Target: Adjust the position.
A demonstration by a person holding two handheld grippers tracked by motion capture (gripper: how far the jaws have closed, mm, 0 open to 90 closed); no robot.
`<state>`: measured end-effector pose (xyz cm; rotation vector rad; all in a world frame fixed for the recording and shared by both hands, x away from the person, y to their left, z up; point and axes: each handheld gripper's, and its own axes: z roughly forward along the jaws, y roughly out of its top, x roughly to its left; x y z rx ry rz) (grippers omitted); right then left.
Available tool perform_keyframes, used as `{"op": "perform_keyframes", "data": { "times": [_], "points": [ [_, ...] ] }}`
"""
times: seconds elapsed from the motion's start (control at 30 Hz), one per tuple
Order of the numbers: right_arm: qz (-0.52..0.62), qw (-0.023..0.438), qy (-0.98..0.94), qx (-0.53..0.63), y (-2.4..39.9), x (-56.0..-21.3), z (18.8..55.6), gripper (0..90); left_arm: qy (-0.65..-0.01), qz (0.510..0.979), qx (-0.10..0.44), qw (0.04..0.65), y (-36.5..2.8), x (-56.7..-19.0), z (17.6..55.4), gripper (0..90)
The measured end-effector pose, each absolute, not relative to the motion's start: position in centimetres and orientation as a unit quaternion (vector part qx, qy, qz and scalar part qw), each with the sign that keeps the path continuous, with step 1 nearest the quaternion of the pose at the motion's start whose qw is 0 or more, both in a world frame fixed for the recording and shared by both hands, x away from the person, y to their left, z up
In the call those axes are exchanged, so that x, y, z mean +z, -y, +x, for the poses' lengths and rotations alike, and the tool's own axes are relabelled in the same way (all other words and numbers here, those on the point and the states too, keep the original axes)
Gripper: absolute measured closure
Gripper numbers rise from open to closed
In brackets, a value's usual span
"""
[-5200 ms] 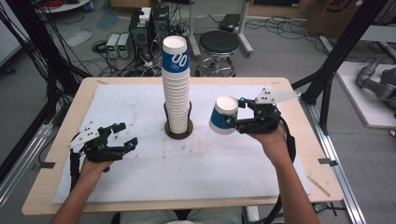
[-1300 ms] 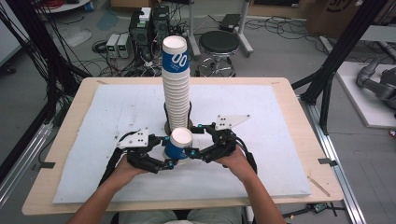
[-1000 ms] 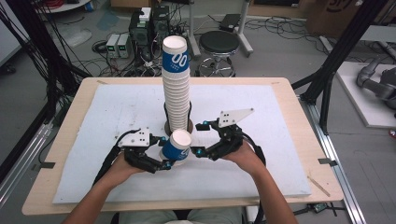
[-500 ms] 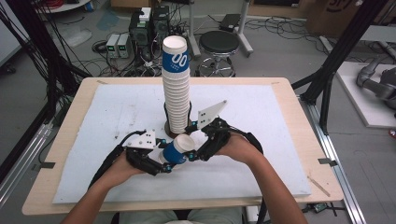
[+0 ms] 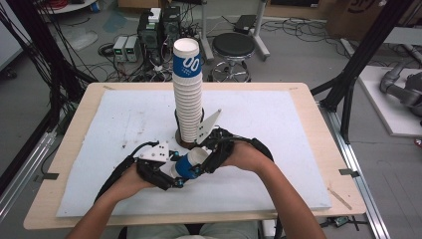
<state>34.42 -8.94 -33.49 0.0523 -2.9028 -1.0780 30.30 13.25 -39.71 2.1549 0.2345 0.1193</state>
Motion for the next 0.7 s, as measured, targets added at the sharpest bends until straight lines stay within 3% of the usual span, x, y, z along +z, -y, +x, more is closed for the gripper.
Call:
{"op": "perform_keyframes", "data": {
  "times": [0.23, 0.37, 0.7],
  "points": [
    [0.011, 0.027, 0.941, -0.338, 9.1, -33.5, 34.3, 31.6, -0.093, 0.877, 0.049, 0.469, -13.1, -39.8, 30.3, 27.5],
    [0.006, 0.023, 0.935, -0.354, 9.7, -33.5, 34.3, 31.4, -0.114, 0.855, 0.029, 0.505, -13.5, -40.0, 30.5, 17.5],
    [-0.031, 0.015, 0.916, -0.399, 12.7, -34.4, 34.6, 31.3, -0.135, 0.801, 0.037, 0.582, -15.3, -40.1, 31.0, 17.5]
  ]
}}
